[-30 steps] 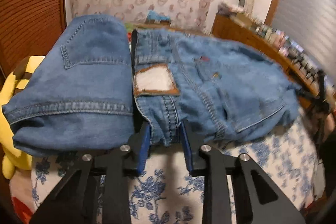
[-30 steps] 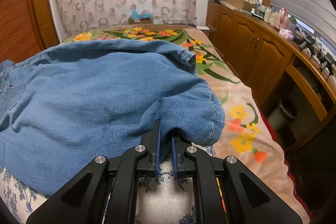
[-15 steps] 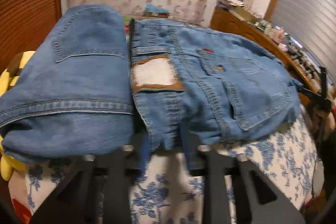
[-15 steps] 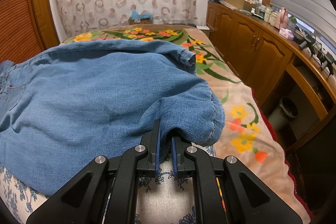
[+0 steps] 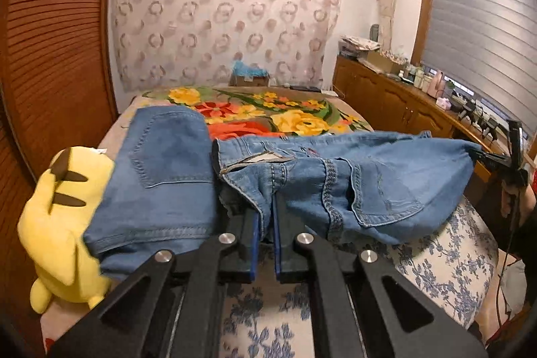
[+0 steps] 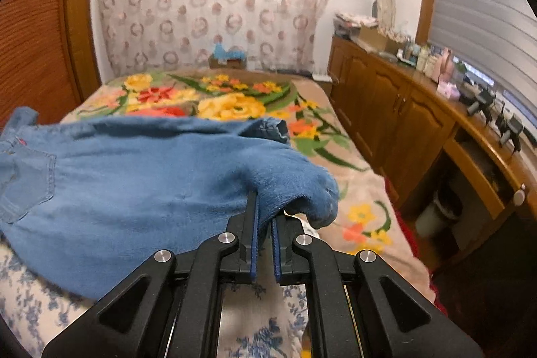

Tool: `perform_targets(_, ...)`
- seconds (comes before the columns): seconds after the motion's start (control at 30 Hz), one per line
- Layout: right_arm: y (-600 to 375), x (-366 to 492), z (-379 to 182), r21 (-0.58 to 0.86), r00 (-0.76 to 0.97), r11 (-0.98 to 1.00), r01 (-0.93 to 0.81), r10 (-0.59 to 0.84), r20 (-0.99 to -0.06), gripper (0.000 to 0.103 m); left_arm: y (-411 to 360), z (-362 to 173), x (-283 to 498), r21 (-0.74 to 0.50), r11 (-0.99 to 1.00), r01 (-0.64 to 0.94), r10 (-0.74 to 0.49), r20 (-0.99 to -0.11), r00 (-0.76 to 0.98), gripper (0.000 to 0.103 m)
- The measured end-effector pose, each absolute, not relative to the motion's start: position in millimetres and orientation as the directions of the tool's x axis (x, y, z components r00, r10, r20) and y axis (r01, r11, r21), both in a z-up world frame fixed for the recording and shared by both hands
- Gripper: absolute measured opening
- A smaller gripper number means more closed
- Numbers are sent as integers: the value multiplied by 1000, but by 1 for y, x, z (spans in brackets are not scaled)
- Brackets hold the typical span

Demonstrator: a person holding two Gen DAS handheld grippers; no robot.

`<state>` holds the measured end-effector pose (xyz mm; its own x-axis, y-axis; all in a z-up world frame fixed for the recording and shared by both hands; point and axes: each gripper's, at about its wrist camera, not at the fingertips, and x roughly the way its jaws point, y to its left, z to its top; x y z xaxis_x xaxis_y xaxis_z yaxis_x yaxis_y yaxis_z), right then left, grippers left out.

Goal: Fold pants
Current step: 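Lift and fold the jeans over with both tools toward the plush toy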

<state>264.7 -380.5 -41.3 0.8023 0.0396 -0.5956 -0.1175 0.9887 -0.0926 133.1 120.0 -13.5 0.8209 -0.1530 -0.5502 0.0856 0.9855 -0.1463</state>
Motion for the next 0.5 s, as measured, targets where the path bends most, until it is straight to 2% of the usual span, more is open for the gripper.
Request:
perform_targets(0.3, -380, 189, -32, -37, 800, 978, -203, 144, -583, 4, 138, -12, 59, -171, 983, 64, -146, -522, 841, 4)
perform_targets(0.5, -378, 134, -31, -9, 782, 963, -269, 213, -585, 4, 146, -19, 15, -167, 985, 40, -126, -549, 827, 4)
